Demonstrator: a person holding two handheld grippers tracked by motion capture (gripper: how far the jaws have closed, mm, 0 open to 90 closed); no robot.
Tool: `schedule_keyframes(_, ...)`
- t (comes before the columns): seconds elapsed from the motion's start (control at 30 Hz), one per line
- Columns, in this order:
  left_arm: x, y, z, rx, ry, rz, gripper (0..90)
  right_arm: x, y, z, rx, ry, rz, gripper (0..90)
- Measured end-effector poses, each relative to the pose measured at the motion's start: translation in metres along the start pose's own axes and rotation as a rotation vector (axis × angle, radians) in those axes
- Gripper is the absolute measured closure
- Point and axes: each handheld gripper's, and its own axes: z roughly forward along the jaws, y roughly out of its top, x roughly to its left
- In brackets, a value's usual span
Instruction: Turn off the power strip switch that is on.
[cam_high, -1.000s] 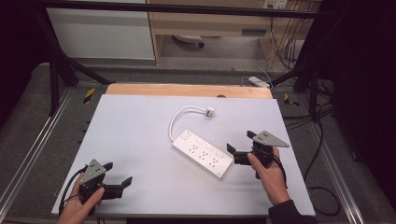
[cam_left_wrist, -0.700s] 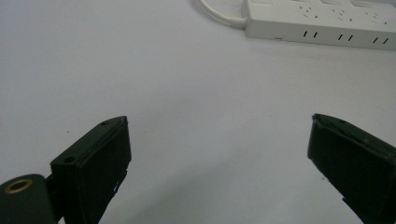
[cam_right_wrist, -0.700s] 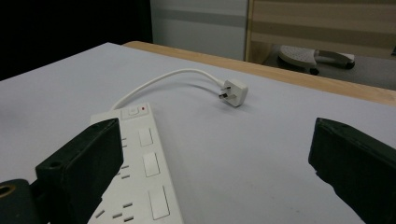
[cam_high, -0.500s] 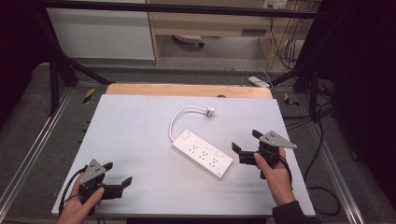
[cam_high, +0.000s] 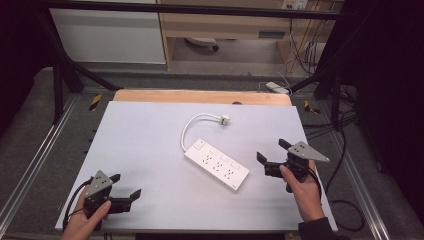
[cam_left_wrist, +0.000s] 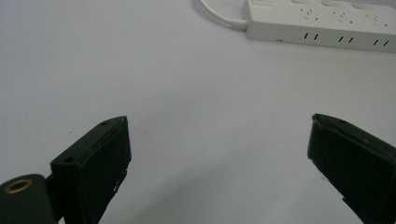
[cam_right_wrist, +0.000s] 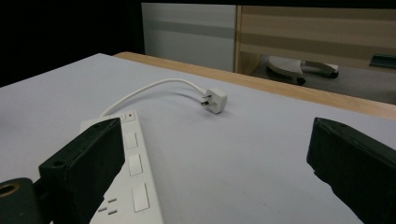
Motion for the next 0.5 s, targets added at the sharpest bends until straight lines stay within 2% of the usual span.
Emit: schedule_keyframes(0.5, 0.0, 0.0, 0.0, 0.0, 0.001, 0.0, 6.2, -0.021, -0.009, -0.028, -0.032, -0.048, -0.012, 4.7)
